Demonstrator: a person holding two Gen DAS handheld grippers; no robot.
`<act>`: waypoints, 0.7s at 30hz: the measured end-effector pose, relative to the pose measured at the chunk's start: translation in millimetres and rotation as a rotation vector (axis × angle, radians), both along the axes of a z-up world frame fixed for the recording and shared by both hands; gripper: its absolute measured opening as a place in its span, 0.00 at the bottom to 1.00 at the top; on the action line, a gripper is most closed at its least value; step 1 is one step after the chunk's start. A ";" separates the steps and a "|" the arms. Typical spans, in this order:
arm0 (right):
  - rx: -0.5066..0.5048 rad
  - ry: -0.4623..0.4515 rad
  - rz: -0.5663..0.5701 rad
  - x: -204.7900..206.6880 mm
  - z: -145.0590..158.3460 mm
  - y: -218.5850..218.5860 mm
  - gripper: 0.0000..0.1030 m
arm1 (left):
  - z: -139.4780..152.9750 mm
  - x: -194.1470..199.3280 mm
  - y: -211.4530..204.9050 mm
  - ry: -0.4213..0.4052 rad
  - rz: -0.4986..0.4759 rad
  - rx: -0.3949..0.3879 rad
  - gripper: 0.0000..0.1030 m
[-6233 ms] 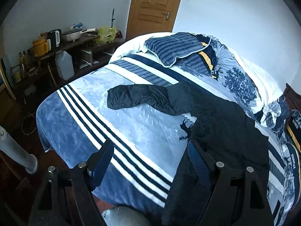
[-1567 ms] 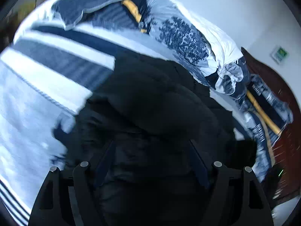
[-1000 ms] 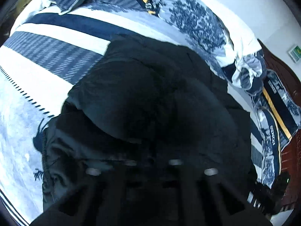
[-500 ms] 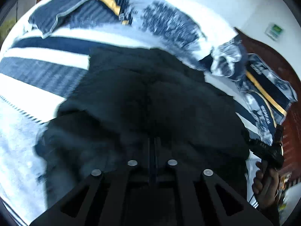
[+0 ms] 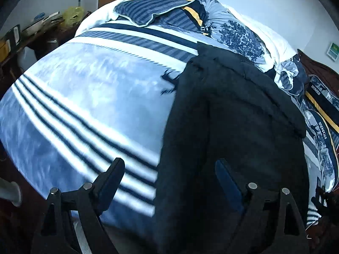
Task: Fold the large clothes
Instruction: 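Press both tools along the folded black jacket strip to flatten it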
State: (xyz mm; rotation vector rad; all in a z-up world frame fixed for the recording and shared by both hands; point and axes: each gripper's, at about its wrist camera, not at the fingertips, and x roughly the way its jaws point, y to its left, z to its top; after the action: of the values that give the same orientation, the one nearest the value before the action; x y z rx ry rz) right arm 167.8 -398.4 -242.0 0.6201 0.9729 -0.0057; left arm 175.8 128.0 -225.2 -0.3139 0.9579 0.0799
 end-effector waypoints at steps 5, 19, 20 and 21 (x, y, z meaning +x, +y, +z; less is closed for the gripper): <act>-0.076 0.019 0.002 -37.7 -27.1 9.4 0.82 | -16.9 -15.5 -1.0 -0.002 -0.029 0.001 0.83; -0.004 0.152 0.037 -47.5 -54.8 8.2 0.69 | -45.5 -2.5 -42.3 0.133 -0.217 -0.044 0.37; -0.009 0.160 0.038 -48.1 -56.7 7.7 0.63 | -46.4 0.4 -43.9 0.137 -0.222 -0.035 0.25; -0.006 0.166 0.041 -47.5 -58.5 7.2 0.60 | -43.9 0.0 -45.3 0.122 -0.228 -0.033 0.22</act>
State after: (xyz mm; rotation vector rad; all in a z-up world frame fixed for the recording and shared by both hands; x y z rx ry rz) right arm 120.4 -391.2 -300.5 0.6008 1.1453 -0.0246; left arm 175.8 82.6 -269.1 -0.2301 1.1112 -0.1266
